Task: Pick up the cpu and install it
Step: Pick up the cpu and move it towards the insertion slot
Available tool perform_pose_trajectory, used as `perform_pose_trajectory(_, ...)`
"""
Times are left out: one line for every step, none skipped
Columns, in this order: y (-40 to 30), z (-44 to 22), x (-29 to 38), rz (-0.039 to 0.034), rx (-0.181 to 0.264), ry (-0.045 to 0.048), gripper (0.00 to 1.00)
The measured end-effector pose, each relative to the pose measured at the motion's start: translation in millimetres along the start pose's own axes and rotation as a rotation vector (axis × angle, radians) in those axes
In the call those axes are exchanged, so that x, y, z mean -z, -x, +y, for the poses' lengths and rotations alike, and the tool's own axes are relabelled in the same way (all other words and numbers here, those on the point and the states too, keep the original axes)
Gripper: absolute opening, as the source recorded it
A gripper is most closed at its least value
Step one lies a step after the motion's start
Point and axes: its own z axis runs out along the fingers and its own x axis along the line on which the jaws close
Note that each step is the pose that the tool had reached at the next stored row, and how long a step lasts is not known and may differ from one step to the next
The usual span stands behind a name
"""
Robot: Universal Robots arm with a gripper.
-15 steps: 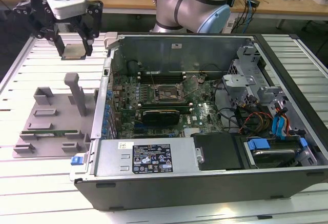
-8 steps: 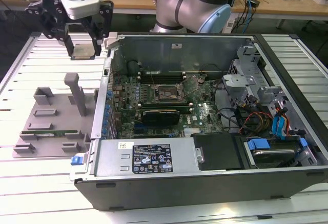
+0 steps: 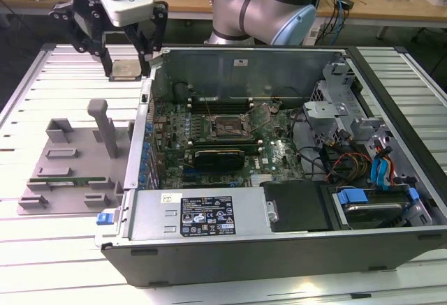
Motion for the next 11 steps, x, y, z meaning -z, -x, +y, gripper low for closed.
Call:
perform_pose_trajectory(2.2, 0.0, -0.1, 0.0000, 0.000, 0.0000, 0.55)
perform_pose_trajectory(4.0, 0.0, -0.1, 0.0000, 0.000, 0.0000, 0.55)
perform_pose_trajectory(7.5, -0.1, -0.1, 0.0000, 0.000, 0.0001, 0.55)
perform_pose_trajectory(10.3, -0.1, -0.2, 0.0000, 0.000, 0.0000, 0.55)
perform_pose_trajectory(12.5, -0.1, -0.2, -0.0001, 0.000, 0.0001, 0.55)
perform_pose_trajectory(16.4, -0.1, -0.3, -0.0001, 0.000, 0.0001, 0.55)
perform_pose_trajectory(19.6, -0.1, -0.3, 0.0000, 0.000, 0.0000, 0.55)
perform_pose_trajectory(21.6, -0.2, -0.4, 0.0000, 0.000, 0.0001, 0.55)
perform_pose_trajectory(24.9, -0.2, -0.4, 0.0000, 0.000, 0.0001, 0.55)
perform_pose_trajectory(26.8, -0.2, -0.5, -0.0001, 0.000, 0.0001, 0.55)
perform_pose_trajectory(31.5, -0.2, -0.5, 0.0000, 0.000, 0.0000, 0.55)
